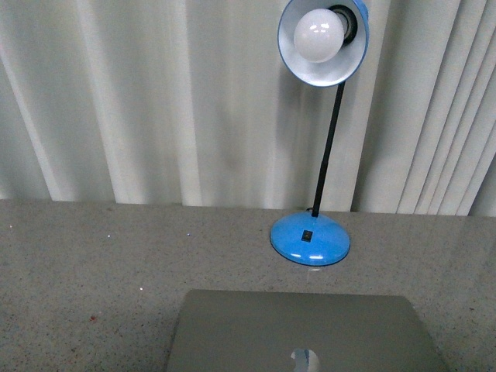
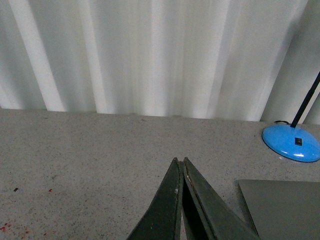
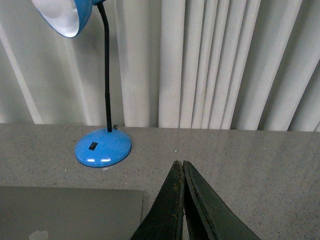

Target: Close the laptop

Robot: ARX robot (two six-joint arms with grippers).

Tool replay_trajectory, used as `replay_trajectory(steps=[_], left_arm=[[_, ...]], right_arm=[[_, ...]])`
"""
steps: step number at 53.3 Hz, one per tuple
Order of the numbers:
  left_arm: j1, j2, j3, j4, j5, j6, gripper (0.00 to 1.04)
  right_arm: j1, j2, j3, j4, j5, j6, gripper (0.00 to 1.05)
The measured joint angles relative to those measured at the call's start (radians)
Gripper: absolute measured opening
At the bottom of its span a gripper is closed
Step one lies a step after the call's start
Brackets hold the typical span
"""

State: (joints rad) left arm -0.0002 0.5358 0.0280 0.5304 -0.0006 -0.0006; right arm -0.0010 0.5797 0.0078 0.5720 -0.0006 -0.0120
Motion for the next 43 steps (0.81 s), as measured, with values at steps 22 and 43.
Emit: replay_trajectory(steps=[22,43], left_arm=[[0.000,-0.220,-0.001,-0.211,0.000,0.000,0.04],[0.000,-0.339,-0.001,-0.329,0.000,0.000,0.04]], right_arm=[[0.000,-0.223,-0.002,-0.214,0.000,0.001,0.03],[0.000,-0.358,-0.002,-0.347,0.000,0.001,0.03]])
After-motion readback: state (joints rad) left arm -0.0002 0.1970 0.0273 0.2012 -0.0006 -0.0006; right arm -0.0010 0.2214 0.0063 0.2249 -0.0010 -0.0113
